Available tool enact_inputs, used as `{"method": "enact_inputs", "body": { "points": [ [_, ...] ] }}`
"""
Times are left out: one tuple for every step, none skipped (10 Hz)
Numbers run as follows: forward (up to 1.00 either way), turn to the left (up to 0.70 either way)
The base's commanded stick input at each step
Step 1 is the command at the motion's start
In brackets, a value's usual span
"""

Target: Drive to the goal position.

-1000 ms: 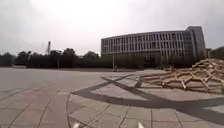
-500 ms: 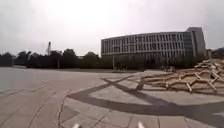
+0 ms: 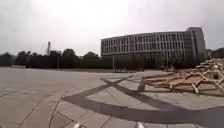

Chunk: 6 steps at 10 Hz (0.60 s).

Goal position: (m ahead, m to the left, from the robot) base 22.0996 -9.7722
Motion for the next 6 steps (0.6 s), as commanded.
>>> {"method": "enact_inputs", "body": {
  "points": [
    [0.5,0.0],
    [0.5,0.0],
    [0.5,0.0],
    [0.5,0.0],
    [0.5,0.0],
    [0.5,0.0]
  ]
}}
